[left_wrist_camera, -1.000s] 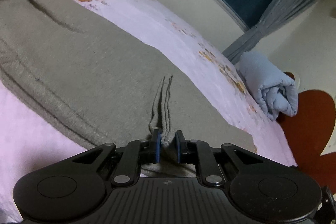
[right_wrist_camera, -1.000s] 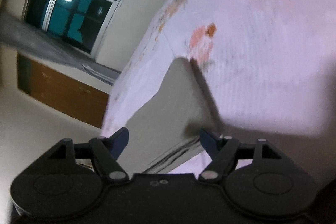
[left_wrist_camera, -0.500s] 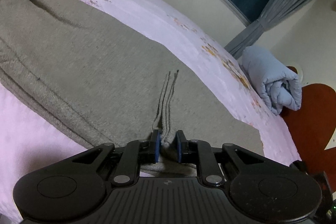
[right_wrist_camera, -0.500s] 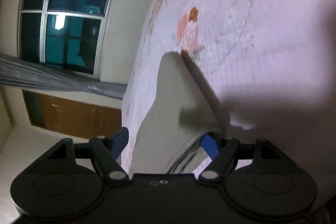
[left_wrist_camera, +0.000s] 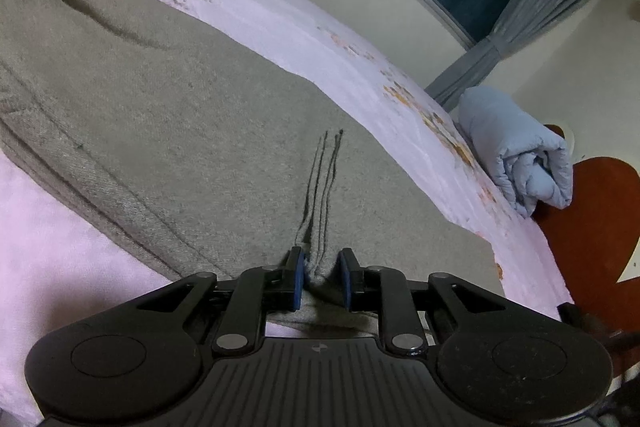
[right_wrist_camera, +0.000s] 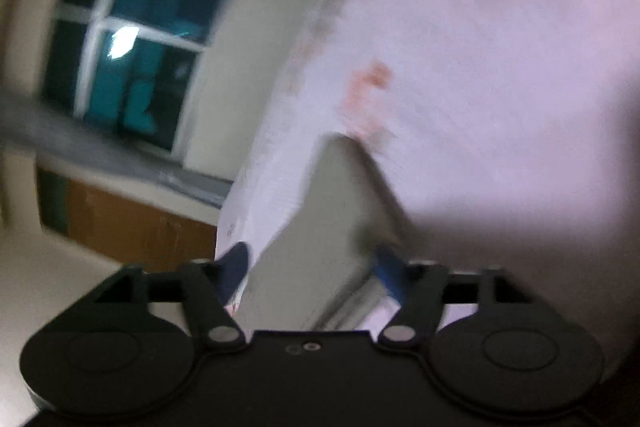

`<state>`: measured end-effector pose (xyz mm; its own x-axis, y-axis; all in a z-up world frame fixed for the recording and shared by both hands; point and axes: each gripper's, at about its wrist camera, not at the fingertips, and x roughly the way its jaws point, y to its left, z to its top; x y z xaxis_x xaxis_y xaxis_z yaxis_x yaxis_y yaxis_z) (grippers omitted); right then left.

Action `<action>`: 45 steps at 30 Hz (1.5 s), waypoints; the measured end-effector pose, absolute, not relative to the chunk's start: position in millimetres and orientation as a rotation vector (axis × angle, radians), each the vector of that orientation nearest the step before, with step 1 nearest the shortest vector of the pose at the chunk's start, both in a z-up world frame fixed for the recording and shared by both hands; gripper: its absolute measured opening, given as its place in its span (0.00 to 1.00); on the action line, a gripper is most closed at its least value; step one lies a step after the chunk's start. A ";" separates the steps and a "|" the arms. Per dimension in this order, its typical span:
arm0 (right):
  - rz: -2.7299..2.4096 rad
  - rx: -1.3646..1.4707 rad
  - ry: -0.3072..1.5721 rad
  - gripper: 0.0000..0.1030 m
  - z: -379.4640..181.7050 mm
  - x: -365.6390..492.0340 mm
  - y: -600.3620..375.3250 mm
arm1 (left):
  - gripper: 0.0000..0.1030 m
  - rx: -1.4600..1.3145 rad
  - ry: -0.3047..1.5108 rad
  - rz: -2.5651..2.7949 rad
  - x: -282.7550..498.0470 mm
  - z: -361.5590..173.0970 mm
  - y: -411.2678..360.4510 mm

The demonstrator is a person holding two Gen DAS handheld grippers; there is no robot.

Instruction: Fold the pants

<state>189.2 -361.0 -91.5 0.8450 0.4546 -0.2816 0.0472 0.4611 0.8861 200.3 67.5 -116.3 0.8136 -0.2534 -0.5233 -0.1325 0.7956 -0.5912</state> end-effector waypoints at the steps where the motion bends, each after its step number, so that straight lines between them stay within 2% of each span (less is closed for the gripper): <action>1: 0.275 1.031 0.513 0.68 -81.6 190.5 -358.5 | 0.21 -0.660 0.629 -0.067 200.7 -116.0 66.6; 4: 0.323 1.011 0.528 0.72 -78.6 211.5 -352.0 | 0.21 -0.661 0.631 -0.066 201.1 -115.3 65.2; 6: 0.262 1.055 0.616 0.70 -102.6 228.7 -356.0 | 0.21 -0.676 0.634 -0.076 201.6 -115.3 66.1; 7: 0.229 1.066 0.685 0.54 -116.5 237.5 -359.5 | 0.22 -0.677 0.640 -0.084 201.1 -115.1 68.5; 8: 0.225 1.091 0.700 0.49 -122.0 240.1 -364.2 | 0.29 -0.673 0.649 -0.097 200.1 -111.5 70.5; 9: 0.237 1.104 0.688 0.52 -117.9 238.8 -368.7 | 0.35 -0.665 0.645 -0.091 195.6 -106.6 75.1; 10: 0.249 1.082 0.660 0.71 -107.5 234.8 -371.4 | 0.55 -0.644 0.610 -0.068 185.4 -97.8 81.8; 11: 0.250 1.018 0.609 0.95 -91.5 228.6 -372.2 | 0.84 -0.628 0.565 -0.049 174.1 -90.0 89.4; 13: 0.263 0.902 0.546 0.94 -68.1 218.8 -369.3 | 1.00 -0.617 0.471 -0.023 150.3 -77.9 108.8; 17: 0.307 0.764 0.516 0.94 -48.7 210.2 -355.9 | 1.00 -0.607 0.434 0.108 122.4 -74.7 159.9; 21: 0.348 0.746 0.539 0.94 -51.9 211.6 -332.3 | 1.00 -0.741 0.402 0.196 115.6 -91.4 219.7; 26: 0.383 0.742 0.588 0.94 -55.1 216.6 -292.9 | 0.83 -0.880 0.380 0.210 127.7 -114.0 273.6; 29: 0.374 0.728 0.601 0.94 -55.4 220.9 -276.7 | 0.82 -0.959 0.370 0.183 141.3 -125.3 297.9; 35: 0.338 0.690 0.594 0.94 -47.4 230.2 -246.1 | 0.82 -0.982 0.379 0.158 164.0 -139.4 312.1; 45: 0.275 0.518 0.613 0.94 -18.3 316.9 -156.8 | 0.83 -0.980 0.367 0.186 194.8 -145.8 331.1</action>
<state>316.9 -156.8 -18.3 0.7877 0.3929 -0.4746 -0.0942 0.8380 0.5374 194.8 331.1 -145.8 0.9230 -0.0104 -0.3847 -0.3167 0.5473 -0.7747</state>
